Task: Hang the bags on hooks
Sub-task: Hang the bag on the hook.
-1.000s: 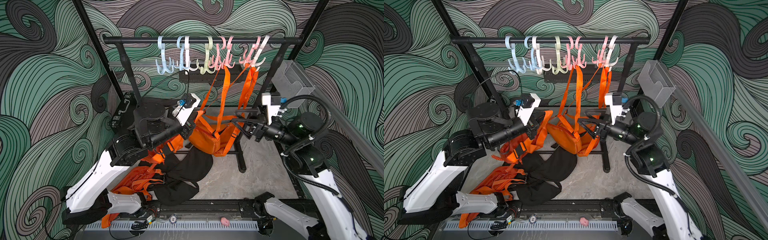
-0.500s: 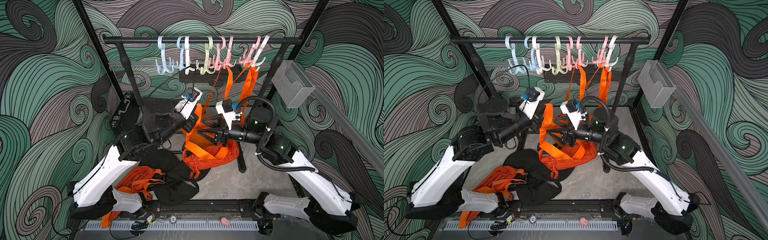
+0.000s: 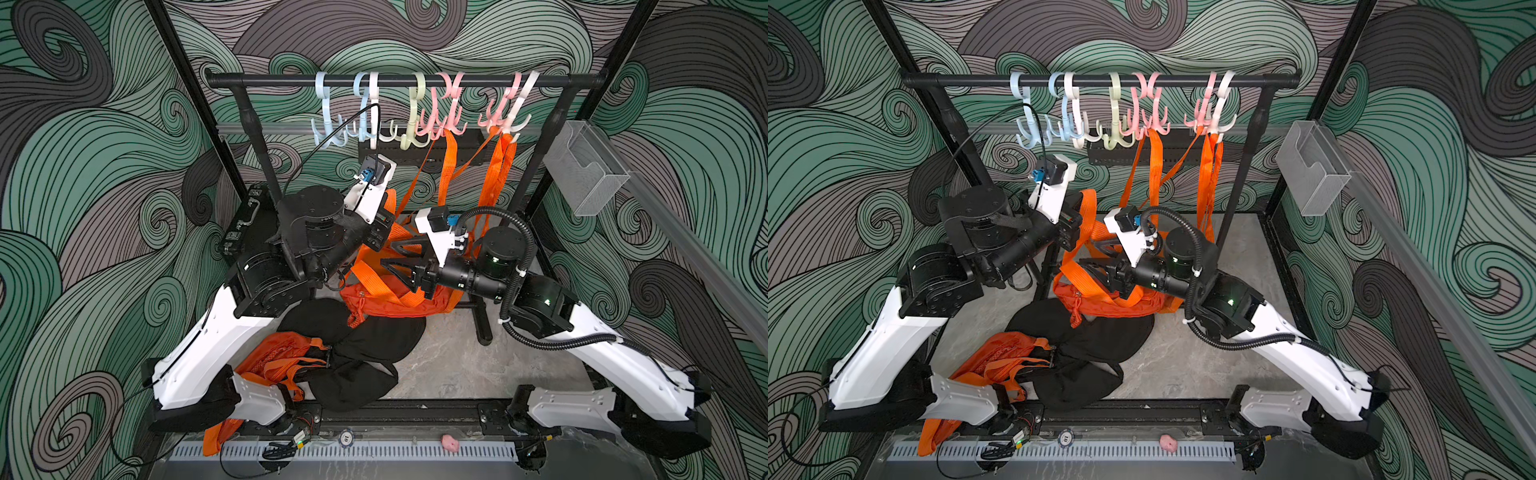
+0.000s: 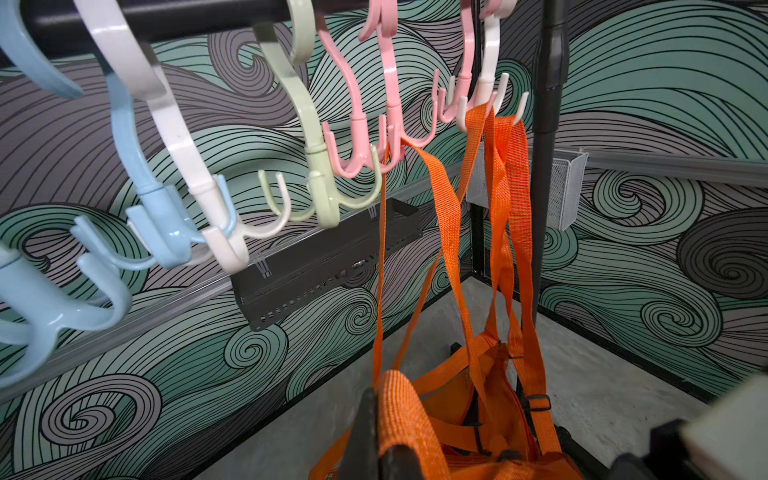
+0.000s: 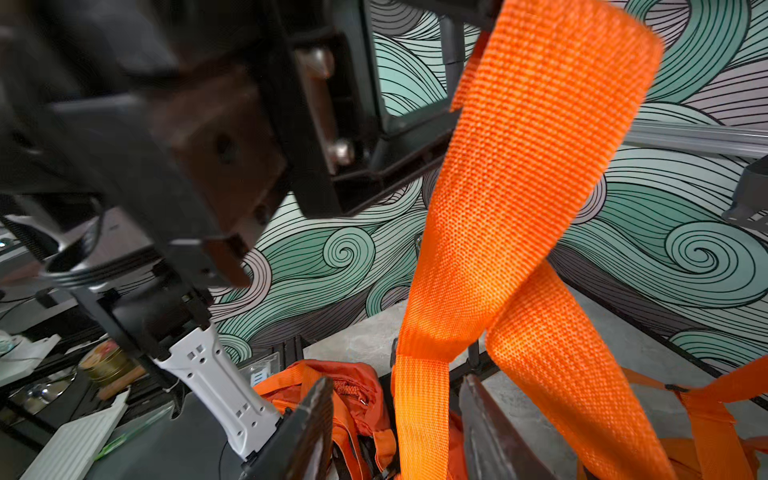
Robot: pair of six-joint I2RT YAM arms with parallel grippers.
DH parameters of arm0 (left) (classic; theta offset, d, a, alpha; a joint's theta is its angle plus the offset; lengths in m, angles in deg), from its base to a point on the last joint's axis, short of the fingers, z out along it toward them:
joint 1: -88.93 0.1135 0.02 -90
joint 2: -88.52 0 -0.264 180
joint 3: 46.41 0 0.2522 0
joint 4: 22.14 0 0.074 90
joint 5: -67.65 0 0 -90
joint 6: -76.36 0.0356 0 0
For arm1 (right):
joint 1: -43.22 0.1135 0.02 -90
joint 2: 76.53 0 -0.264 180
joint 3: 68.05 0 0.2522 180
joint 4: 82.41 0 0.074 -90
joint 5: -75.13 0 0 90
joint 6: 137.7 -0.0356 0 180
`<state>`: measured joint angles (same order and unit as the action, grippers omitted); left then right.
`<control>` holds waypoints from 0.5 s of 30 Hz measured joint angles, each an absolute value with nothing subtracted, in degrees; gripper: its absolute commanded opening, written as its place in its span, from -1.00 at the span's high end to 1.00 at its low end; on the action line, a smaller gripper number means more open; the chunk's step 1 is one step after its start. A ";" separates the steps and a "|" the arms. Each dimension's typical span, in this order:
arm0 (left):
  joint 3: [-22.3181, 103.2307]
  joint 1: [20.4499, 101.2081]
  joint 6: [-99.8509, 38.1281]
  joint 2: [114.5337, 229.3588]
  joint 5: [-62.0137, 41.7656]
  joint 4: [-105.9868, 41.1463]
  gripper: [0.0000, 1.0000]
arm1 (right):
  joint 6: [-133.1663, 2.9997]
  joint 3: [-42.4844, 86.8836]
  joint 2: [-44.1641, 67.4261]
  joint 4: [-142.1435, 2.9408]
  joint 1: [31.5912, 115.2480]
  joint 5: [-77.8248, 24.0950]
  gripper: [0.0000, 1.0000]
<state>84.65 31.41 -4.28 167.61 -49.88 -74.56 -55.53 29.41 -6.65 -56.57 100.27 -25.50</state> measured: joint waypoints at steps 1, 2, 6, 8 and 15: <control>84.78 31.24 -4.30 167.89 -50.34 -74.71 1.00 | -55.38 29.41 -5.79 -57.23 101.52 -23.62 0.01; 84.82 30.95 -4.34 168.22 -50.89 -74.88 1.00 | -55.18 29.45 -5.09 -57.54 102.59 -21.83 0.01; 85.43 29.73 -4.41 168.87 -52.46 -75.91 1.00 | -54.97 29.96 -1.75 -58.72 106.55 -13.52 -0.02; 85.94 29.36 -4.45 168.87 -53.51 -76.06 1.00 | -54.90 30.22 -0.85 -59.15 107.53 -9.26 -0.03; 86.26 28.35 -4.45 168.87 -57.40 -75.76 1.00 | -54.83 29.98 -0.44 -63.20 108.67 -0.39 -0.10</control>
<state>86.26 28.35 -4.45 168.87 -57.40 -75.76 -54.83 29.98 -0.44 -63.20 108.67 -0.39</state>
